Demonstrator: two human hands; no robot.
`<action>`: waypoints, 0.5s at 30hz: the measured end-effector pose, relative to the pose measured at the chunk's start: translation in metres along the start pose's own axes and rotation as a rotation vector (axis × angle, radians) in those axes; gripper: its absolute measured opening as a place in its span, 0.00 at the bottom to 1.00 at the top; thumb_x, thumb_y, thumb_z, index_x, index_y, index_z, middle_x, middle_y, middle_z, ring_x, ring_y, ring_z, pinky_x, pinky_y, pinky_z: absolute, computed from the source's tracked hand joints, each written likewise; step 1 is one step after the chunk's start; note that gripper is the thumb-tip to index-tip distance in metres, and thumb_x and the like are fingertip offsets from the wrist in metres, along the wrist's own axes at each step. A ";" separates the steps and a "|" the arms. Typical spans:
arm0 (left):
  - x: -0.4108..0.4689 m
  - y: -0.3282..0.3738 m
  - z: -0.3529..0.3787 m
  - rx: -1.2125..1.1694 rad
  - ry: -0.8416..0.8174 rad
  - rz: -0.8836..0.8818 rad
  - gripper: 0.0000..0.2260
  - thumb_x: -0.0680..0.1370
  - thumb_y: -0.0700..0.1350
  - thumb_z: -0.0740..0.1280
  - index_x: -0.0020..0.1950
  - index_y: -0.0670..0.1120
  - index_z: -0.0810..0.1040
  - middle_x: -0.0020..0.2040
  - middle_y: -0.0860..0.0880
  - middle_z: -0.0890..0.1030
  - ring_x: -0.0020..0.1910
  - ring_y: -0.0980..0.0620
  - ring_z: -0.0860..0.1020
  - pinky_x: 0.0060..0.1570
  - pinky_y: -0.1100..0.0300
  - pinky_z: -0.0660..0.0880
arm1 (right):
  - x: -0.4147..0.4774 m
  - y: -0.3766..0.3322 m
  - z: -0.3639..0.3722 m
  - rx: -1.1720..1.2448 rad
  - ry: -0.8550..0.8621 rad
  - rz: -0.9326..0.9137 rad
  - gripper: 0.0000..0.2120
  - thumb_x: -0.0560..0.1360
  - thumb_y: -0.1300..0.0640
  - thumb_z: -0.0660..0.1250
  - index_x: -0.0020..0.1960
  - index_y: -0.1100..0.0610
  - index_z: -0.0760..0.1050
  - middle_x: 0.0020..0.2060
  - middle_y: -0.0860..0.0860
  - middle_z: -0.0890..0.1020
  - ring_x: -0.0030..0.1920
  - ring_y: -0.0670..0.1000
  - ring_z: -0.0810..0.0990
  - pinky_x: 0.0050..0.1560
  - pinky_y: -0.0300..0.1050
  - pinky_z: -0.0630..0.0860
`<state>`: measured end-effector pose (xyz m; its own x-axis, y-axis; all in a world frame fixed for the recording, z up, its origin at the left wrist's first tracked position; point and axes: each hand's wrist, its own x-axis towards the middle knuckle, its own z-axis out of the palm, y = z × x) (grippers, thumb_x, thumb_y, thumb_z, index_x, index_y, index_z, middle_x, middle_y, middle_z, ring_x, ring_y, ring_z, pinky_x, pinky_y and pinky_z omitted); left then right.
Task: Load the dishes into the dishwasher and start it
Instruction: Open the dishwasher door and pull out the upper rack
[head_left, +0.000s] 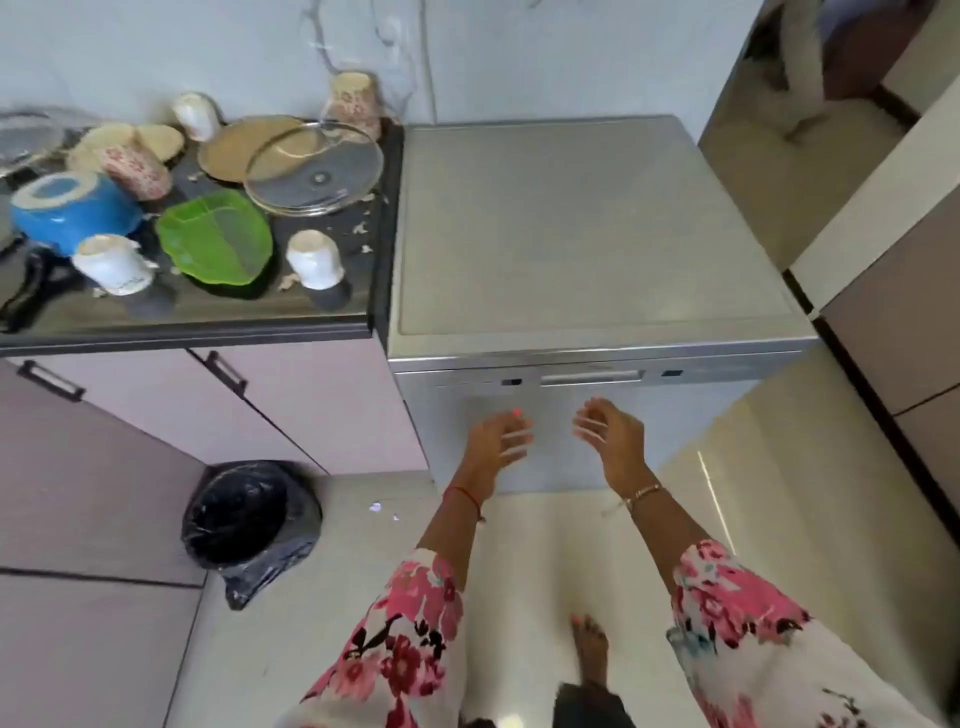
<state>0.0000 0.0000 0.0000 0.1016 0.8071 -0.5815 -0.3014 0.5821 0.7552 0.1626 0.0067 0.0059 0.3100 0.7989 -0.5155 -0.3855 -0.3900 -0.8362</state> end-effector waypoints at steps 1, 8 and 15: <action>0.010 0.000 0.017 -0.060 0.004 -0.005 0.06 0.78 0.42 0.61 0.49 0.43 0.77 0.47 0.46 0.81 0.45 0.49 0.79 0.47 0.58 0.75 | 0.012 -0.010 -0.007 0.115 -0.055 0.037 0.06 0.75 0.60 0.65 0.41 0.61 0.76 0.35 0.56 0.80 0.38 0.53 0.79 0.42 0.43 0.79; 0.062 0.001 0.106 -0.337 0.050 -0.023 0.05 0.78 0.41 0.63 0.48 0.41 0.77 0.46 0.45 0.79 0.47 0.49 0.78 0.56 0.55 0.73 | 0.077 -0.049 -0.032 0.270 -0.266 0.222 0.04 0.74 0.60 0.67 0.44 0.61 0.77 0.38 0.54 0.80 0.41 0.49 0.79 0.53 0.42 0.76; 0.097 -0.019 0.119 -0.437 0.098 0.108 0.07 0.79 0.40 0.62 0.56 0.41 0.74 0.51 0.44 0.79 0.53 0.49 0.77 0.62 0.53 0.71 | 0.099 -0.042 -0.033 0.400 -0.303 0.258 0.17 0.60 0.59 0.75 0.47 0.61 0.78 0.42 0.53 0.84 0.44 0.49 0.83 0.50 0.40 0.80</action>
<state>0.1286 0.0790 -0.0346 -0.0358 0.8354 -0.5485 -0.6792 0.3823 0.6266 0.2375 0.0868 -0.0164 -0.0788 0.8197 -0.5673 -0.7337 -0.4330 -0.5236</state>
